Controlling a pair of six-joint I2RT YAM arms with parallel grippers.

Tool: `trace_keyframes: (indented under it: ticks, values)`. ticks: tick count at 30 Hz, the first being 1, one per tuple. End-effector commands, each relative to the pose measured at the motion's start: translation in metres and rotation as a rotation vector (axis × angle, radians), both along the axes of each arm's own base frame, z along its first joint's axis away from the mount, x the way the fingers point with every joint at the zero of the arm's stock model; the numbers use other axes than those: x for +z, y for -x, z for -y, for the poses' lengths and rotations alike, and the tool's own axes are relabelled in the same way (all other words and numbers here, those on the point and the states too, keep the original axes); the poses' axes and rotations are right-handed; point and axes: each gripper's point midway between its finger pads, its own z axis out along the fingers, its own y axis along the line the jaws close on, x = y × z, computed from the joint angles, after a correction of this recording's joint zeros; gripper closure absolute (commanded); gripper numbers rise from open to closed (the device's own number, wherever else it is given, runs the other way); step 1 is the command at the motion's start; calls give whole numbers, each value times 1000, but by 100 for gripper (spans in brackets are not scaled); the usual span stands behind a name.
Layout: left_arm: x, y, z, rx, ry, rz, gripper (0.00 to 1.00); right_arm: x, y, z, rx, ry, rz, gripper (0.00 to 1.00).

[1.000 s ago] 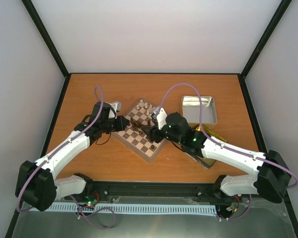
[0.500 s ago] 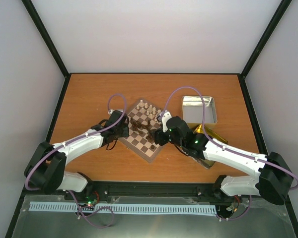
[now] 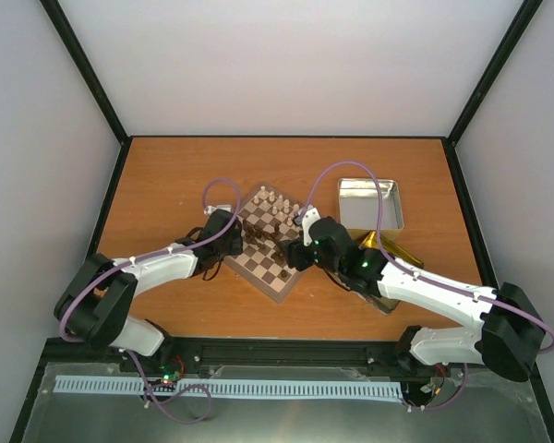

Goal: Set up the chess pieces on the board
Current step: Place the chess piece on the chessboard, then pick up the chess piece from the chessboard.

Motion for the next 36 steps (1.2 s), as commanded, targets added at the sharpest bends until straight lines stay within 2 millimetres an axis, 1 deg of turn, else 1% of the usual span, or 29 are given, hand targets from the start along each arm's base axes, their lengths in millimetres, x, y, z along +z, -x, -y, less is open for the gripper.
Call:
trace_keyframes:
  ticks: [1,6,8,12,14,17,22,25,26,29,31,33,36]
  values:
    - [7,-12,8,-1,20,60,99,-6,-1,4,-21,0,-12,31]
    - [1,-13,7,-3,1,51,96,-6,-1,3,-20,1,-16,31]
    - [-1,-12,6,-1,-3,47,91,-6,-1,4,-20,3,-17,31]
    - [4,-7,6,-10,8,44,75,-5,-1,3,-23,0,-18,31]
    - [10,-4,6,-16,20,47,69,-5,-1,2,-21,-5,-21,31]
    - [25,1,8,-28,55,56,65,-4,-1,1,-23,-10,-29,31]
    - [52,10,10,-44,115,72,65,-2,-4,-1,-50,-15,-67,32]
    - [70,11,8,-35,134,100,65,-11,-11,-2,-113,6,-153,34]
    - [78,12,6,-31,141,113,64,-8,-16,-5,-129,5,-179,35]
    - [90,14,1,-6,150,126,63,-24,-25,-11,-169,62,-270,42]
    - [95,14,-4,16,157,124,62,-35,-36,-11,-215,108,-304,46]
    - [101,13,-10,34,165,119,61,-49,-47,-14,-240,148,-342,48]
    - [110,12,-25,66,176,129,60,-61,-59,-22,-242,201,-353,51]
